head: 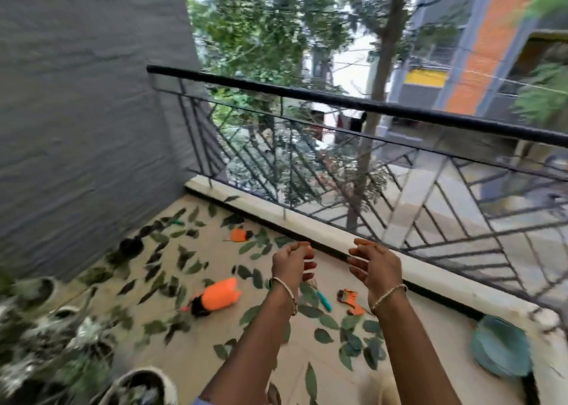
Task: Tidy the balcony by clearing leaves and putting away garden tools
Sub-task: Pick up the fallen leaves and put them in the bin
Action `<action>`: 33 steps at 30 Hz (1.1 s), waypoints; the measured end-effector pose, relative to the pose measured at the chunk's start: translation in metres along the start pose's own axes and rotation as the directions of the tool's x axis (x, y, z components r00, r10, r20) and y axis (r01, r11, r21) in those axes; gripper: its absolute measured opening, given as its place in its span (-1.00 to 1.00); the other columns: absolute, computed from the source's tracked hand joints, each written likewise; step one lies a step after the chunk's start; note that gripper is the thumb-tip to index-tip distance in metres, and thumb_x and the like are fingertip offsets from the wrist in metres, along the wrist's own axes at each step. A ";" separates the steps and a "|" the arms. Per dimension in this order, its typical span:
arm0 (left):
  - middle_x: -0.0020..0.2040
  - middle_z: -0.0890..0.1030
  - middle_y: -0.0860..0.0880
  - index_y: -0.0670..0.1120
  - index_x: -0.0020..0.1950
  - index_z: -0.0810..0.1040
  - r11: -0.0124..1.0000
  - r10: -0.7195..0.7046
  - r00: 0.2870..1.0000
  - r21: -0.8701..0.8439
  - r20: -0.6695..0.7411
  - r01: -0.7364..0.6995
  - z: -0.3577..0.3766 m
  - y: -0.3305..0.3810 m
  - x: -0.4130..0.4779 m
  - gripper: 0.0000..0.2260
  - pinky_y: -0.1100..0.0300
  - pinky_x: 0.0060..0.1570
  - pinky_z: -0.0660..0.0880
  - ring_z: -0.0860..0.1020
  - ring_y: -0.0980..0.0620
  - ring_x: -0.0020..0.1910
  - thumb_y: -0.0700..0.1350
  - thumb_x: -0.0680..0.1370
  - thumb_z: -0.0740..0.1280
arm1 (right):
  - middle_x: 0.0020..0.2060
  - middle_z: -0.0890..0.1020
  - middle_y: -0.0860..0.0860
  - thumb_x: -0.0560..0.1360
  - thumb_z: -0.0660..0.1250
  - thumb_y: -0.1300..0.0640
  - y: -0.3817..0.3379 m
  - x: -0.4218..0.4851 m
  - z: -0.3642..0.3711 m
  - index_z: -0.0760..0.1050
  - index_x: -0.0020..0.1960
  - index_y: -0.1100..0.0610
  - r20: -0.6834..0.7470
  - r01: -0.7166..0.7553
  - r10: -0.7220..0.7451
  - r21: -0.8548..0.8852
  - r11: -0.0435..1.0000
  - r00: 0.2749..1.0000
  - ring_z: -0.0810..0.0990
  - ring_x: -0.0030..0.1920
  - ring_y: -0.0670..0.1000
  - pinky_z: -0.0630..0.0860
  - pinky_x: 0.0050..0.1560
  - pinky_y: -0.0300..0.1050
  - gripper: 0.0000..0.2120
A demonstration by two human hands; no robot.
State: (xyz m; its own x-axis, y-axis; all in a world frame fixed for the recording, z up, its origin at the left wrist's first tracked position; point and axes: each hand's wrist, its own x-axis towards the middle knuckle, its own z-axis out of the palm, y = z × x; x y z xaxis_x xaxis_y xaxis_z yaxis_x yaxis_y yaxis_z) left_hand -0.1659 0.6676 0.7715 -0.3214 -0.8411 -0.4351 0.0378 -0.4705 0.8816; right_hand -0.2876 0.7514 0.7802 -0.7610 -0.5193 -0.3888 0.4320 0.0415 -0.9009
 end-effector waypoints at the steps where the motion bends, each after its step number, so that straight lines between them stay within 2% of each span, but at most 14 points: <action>1: -0.25 0.60 -0.06 -0.09 -0.05 0.55 1.000 0.003 1.000 -0.007 -0.024 -0.003 -0.010 0.007 0.013 -0.93 0.23 -0.40 0.45 0.55 0.01 -0.36 -0.20 0.58 0.29 | -0.24 0.63 0.11 0.59 0.20 0.28 0.001 0.008 0.019 0.59 0.02 0.21 0.022 -0.007 0.008 -0.015 1.000 1.000 0.58 -0.29 0.05 0.52 -0.27 -0.12 -0.81; 7: -0.30 0.59 -0.05 -0.08 -0.10 0.56 0.995 0.051 0.990 -0.073 -0.133 -0.061 -0.064 0.056 0.091 -0.90 0.24 -0.39 0.44 0.54 0.02 -0.39 -0.23 0.57 0.29 | -0.27 0.61 0.11 0.58 0.19 0.30 0.007 0.054 0.130 0.58 0.04 0.22 0.149 -0.045 0.058 -0.091 0.995 0.987 0.55 -0.32 0.04 0.49 -0.30 -0.15 -0.82; 11: -0.24 0.59 -0.14 -0.14 -0.06 0.56 0.990 0.051 0.978 -0.115 -0.200 -0.075 -0.108 0.088 0.135 -0.92 0.28 -0.50 0.43 0.54 -0.05 -0.37 -0.27 0.56 0.29 | -0.32 0.57 0.12 0.56 0.17 0.36 0.009 0.078 0.203 0.56 -0.02 0.25 0.215 -0.071 0.086 -0.076 0.995 0.973 0.49 -0.40 0.03 0.43 -0.48 -0.27 -0.81; 16: -0.32 0.59 -0.05 -0.07 -0.17 0.57 0.987 0.037 0.942 -0.137 -0.334 -0.087 -0.151 0.113 0.179 -0.84 0.23 -0.45 0.45 0.55 0.06 -0.47 -0.26 0.57 0.29 | -0.33 0.53 0.17 0.56 0.15 0.40 0.025 0.104 0.273 0.53 0.04 0.32 0.291 -0.118 0.146 -0.111 0.987 0.945 0.43 -0.46 0.04 0.31 -0.59 -0.31 -0.81; 20: -0.31 0.58 -0.09 -0.10 -0.17 0.56 0.980 -0.006 0.913 -0.182 -0.408 -0.075 -0.170 0.118 0.218 -0.86 0.24 -0.47 0.44 0.55 0.05 -0.48 -0.28 0.55 0.29 | -0.33 0.55 0.19 0.57 0.17 0.39 0.035 0.137 0.315 0.55 0.01 0.33 0.320 -0.137 0.179 -0.150 0.979 0.930 0.46 -0.52 0.01 0.36 -0.55 -0.27 -0.82; 23: -0.30 0.58 -0.08 -0.11 -0.13 0.57 0.974 -0.049 0.895 -0.219 -0.443 -0.055 -0.178 0.125 0.254 -0.90 0.21 -0.41 0.44 0.55 0.01 -0.41 -0.26 0.55 0.31 | -0.34 0.58 0.16 0.57 0.17 0.38 0.041 0.168 0.349 0.56 -0.01 0.30 0.352 -0.136 0.206 -0.214 0.967 0.913 0.50 -0.52 -0.01 0.39 -0.53 -0.27 -0.82; 27: -0.30 0.57 -0.08 -0.12 -0.10 0.55 0.964 -0.081 0.868 -0.260 -0.490 -0.057 -0.185 0.146 0.314 -0.93 0.22 -0.41 0.44 0.53 -0.01 -0.38 -0.26 0.55 0.31 | -0.32 0.59 0.15 0.57 0.18 0.34 0.040 0.223 0.403 0.57 0.04 0.33 0.411 -0.125 0.232 -0.271 0.954 0.882 0.52 -0.45 0.00 0.38 -0.51 -0.24 -0.81; 30: -0.26 0.58 -0.09 -0.13 -0.07 0.56 0.955 -0.091 0.828 -0.285 -0.554 -0.086 -0.188 0.170 0.363 -0.95 0.25 -0.45 0.44 0.54 0.00 -0.37 -0.25 0.55 0.32 | -0.27 0.59 0.16 0.58 0.18 0.33 0.030 0.267 0.451 0.57 0.05 0.29 0.456 -0.123 0.267 -0.321 0.939 0.849 0.54 -0.40 0.02 0.43 -0.53 -0.25 -0.81; 33: -0.24 0.59 -0.09 -0.13 -0.03 0.57 0.941 -0.108 0.787 -0.318 -0.608 -0.116 -0.187 0.201 0.409 -0.95 0.25 -0.45 0.45 0.54 0.02 -0.37 -0.24 0.54 0.34 | -0.26 0.57 0.19 0.58 0.18 0.34 0.013 0.311 0.499 0.55 0.09 0.34 0.496 -0.127 0.308 -0.365 0.922 0.812 0.50 -0.38 0.05 0.42 -0.47 -0.22 -0.81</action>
State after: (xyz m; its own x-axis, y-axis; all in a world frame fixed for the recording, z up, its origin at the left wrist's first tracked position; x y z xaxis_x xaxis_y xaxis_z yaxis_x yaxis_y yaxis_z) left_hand -0.1128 0.1795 0.7366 0.3181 -0.7729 -0.5491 0.3740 -0.4299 0.8218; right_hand -0.2774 0.1644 0.7436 -0.2448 -0.8321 -0.4977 0.3190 0.4156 -0.8518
